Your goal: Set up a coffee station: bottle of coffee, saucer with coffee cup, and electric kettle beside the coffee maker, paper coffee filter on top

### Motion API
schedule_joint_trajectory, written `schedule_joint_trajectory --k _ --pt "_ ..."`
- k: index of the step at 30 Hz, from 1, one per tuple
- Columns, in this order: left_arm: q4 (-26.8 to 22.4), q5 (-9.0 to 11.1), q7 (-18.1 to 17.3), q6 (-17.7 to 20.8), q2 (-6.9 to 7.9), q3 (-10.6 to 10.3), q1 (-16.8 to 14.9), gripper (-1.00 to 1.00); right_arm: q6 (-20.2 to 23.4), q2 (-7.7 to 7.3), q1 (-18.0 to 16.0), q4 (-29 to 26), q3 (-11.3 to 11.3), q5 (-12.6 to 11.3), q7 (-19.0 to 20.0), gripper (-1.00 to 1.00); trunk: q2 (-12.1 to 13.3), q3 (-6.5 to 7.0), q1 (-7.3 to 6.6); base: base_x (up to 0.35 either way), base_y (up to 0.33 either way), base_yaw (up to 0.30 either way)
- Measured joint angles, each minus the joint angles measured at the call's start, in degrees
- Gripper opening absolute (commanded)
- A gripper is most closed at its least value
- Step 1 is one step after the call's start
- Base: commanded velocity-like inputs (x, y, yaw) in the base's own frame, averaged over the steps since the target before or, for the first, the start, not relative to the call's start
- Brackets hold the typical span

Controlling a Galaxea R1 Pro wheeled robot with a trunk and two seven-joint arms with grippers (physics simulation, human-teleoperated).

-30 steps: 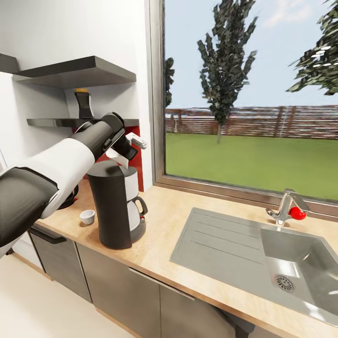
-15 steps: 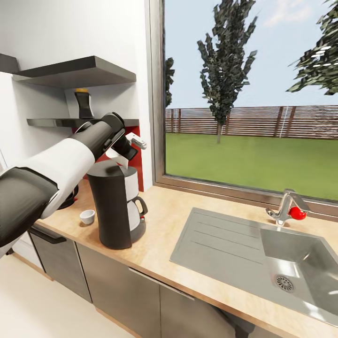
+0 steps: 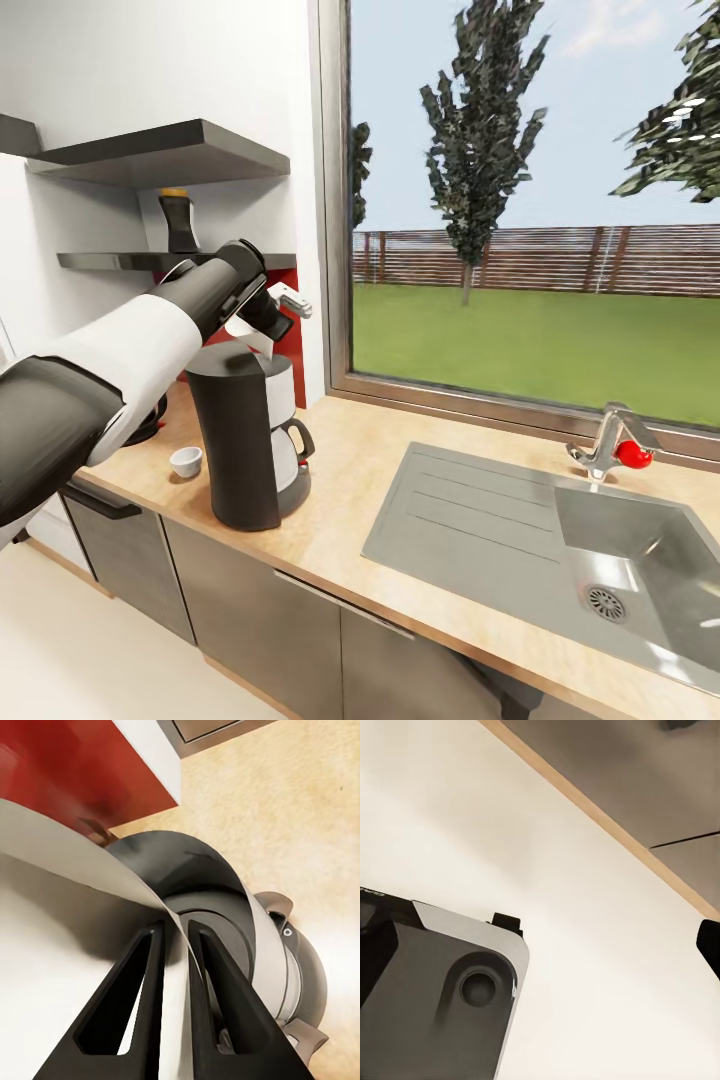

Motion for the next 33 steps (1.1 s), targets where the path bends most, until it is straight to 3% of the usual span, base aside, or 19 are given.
schedule_joint_trajectory --k 33 --pt "0.0 0.0 0.0 0.0 0.0 0.0 0.0 -1.0 0.0 0.0 0.0 0.0 0.0 0.0 0.0 1.0 0.0 -0.03 0.0 0.032 -0.011 0.0"
